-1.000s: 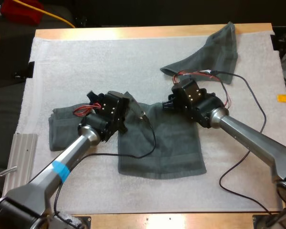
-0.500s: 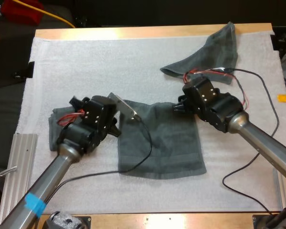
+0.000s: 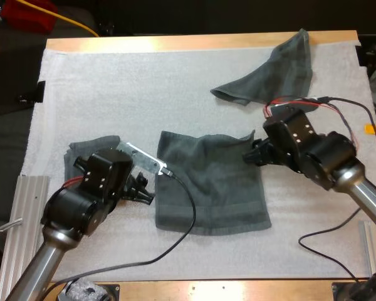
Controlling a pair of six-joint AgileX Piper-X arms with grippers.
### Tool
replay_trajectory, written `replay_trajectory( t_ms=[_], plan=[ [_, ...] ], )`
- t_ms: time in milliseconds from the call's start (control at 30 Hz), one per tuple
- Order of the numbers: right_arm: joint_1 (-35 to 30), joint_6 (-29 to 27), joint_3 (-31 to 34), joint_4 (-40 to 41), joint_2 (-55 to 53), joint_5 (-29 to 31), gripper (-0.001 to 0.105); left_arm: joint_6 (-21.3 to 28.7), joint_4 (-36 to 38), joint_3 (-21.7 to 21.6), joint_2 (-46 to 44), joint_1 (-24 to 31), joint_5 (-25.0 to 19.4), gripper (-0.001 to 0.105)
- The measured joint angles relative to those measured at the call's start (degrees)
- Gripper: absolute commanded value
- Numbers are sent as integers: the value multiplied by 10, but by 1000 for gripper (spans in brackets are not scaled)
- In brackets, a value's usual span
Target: Pick towel from pile, fold and stack
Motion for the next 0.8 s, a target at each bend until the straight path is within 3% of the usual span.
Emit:
replay_trajectory(
  t_ms=[167,500,800],
  plan=[
    [0,17,0,43,-39,-15,70,-14,47,0,-38,0,19,64],
    [0,54,0,132,-115,-39,70,-80,105,0,-109,0,113,64],
    [0,80,0,198,-191,-41,70,-103,147,0,-150,0,163,64]
  ],
)
